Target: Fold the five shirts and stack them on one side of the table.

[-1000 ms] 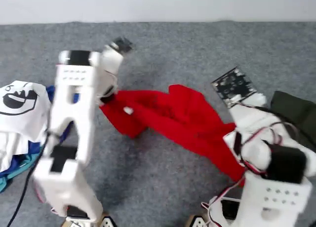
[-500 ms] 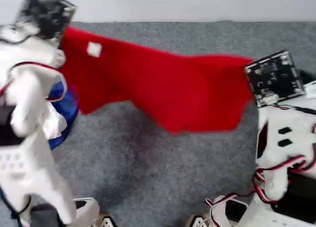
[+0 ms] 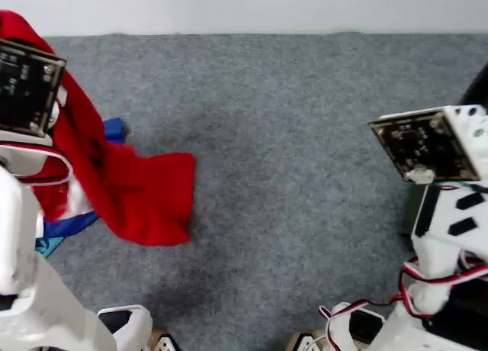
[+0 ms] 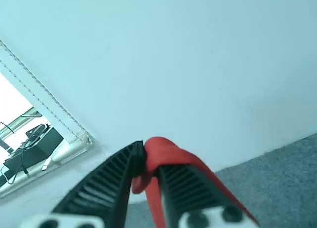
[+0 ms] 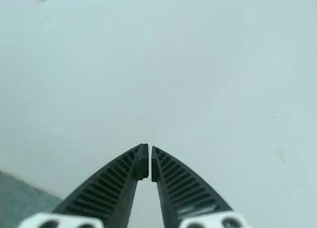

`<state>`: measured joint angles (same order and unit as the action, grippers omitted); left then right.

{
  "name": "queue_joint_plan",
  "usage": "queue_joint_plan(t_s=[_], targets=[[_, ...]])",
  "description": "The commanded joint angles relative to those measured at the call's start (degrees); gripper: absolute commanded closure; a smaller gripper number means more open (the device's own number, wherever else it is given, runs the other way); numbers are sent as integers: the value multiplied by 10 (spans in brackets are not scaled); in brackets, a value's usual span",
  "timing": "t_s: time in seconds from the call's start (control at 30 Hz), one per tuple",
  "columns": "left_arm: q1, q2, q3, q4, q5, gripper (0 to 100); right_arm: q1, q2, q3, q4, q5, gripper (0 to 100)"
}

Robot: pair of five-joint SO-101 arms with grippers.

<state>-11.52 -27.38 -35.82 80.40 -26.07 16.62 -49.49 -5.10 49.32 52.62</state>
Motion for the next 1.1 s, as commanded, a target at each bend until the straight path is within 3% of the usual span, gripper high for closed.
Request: queue_joint_plan(t_s=[0.0,0.23,0.43,0.6,0.83,1.07], targets=[[-2,-6,13,13,-2,986,-10,6,-14,66,6,988],[-18,-9,114,103,-29,986,-94,4,69,225,-17,988],[-96,-5,219,149,-68,986,-207,38,182,253,-103,988],[-138,-4,357,134,-114,986,-347,140,218,295,-186,988],[-140,-5,518,65,-135,986,-543,327,215,343,-200,982],[-223,-5,617,-29,-134,986,-604,498,158,328,-197,796]])
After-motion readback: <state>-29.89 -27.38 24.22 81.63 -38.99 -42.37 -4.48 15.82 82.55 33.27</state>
